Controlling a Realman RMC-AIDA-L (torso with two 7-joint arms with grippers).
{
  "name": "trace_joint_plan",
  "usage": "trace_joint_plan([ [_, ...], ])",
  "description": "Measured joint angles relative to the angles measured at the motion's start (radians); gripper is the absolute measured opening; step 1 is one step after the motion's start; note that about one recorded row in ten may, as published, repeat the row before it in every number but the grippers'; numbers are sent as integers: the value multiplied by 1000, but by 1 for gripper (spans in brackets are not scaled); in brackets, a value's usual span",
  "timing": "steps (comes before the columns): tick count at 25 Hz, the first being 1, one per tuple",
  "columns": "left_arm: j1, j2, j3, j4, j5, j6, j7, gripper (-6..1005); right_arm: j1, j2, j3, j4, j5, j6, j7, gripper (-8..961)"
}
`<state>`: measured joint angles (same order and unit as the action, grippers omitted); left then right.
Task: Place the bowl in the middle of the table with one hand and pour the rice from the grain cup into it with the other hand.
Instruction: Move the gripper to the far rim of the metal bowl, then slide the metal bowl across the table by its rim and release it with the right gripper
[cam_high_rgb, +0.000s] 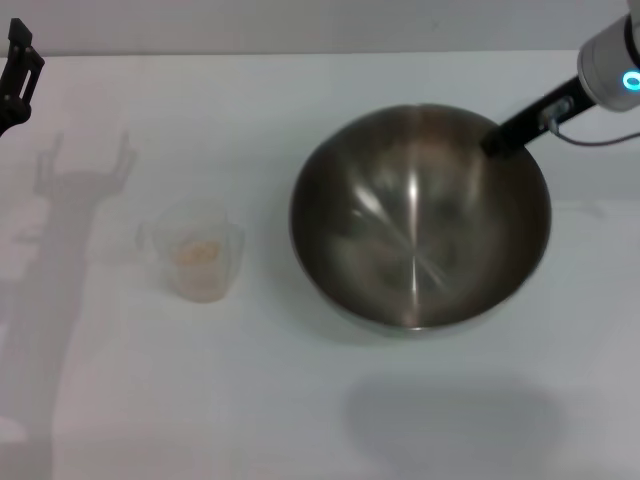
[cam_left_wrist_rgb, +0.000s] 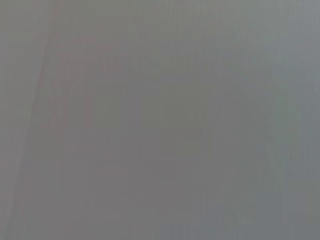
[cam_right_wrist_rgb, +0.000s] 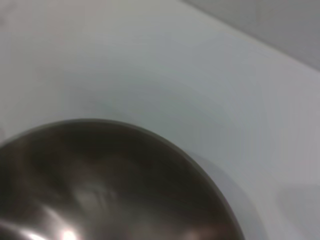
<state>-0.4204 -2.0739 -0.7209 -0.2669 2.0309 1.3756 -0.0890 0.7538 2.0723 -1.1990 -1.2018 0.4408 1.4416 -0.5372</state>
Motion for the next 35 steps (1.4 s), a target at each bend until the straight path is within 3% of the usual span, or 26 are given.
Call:
trace_joint_plan([
  [14, -8, 2, -12, 6, 0, 2, 0, 862, -29, 1, 61, -73, 147, -7, -35, 27],
  [35, -19, 1, -12, 8, 8, -4, 2, 862, -35, -1, 91, 132, 296, -90, -81, 55],
])
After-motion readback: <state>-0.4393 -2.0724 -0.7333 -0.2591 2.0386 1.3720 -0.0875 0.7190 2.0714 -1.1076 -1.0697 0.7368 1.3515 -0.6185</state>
